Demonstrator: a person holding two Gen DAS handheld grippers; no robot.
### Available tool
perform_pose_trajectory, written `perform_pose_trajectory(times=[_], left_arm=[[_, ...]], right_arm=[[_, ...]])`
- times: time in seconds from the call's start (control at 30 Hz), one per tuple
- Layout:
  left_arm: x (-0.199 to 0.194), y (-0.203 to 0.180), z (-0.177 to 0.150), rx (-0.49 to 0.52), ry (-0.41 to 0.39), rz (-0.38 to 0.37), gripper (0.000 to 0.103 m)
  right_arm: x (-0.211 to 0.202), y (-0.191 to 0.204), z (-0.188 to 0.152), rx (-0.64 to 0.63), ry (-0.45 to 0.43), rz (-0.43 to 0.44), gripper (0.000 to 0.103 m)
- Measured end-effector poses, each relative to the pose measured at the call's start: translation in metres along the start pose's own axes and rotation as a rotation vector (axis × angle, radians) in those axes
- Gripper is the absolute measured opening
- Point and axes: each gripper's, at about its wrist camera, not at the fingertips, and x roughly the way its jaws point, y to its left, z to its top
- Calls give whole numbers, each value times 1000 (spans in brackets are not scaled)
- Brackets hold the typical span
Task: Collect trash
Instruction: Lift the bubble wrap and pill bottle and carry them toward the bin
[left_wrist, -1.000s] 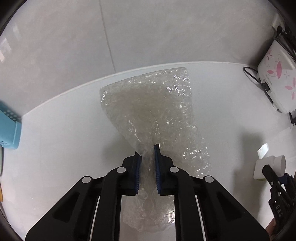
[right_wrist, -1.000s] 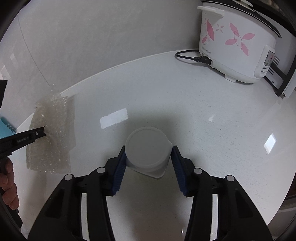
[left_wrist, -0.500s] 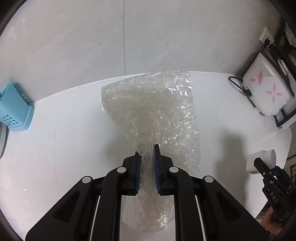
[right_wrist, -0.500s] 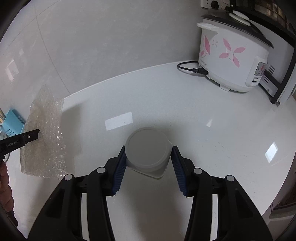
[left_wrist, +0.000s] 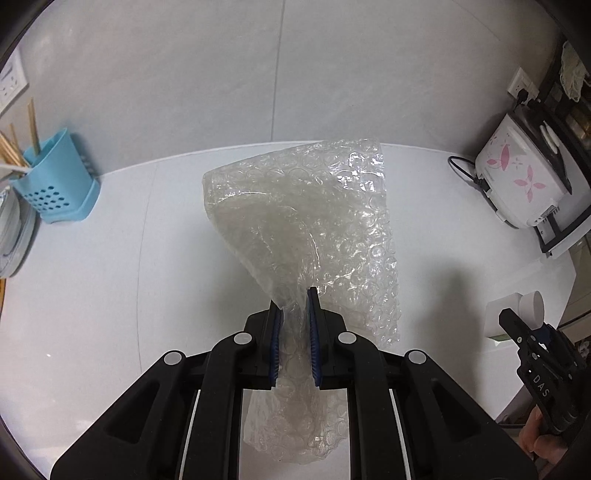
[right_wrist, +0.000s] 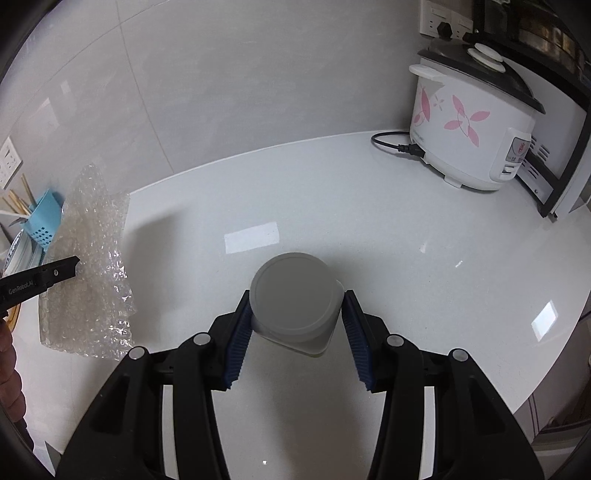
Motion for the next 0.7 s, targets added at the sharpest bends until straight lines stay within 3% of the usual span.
perform_pose_trajectory(times=[0.7], left_arm=[[-73, 13, -62, -29, -61, -16, 11]], right_arm=[[-56, 12, -29, -80, -38, 52, 46]])
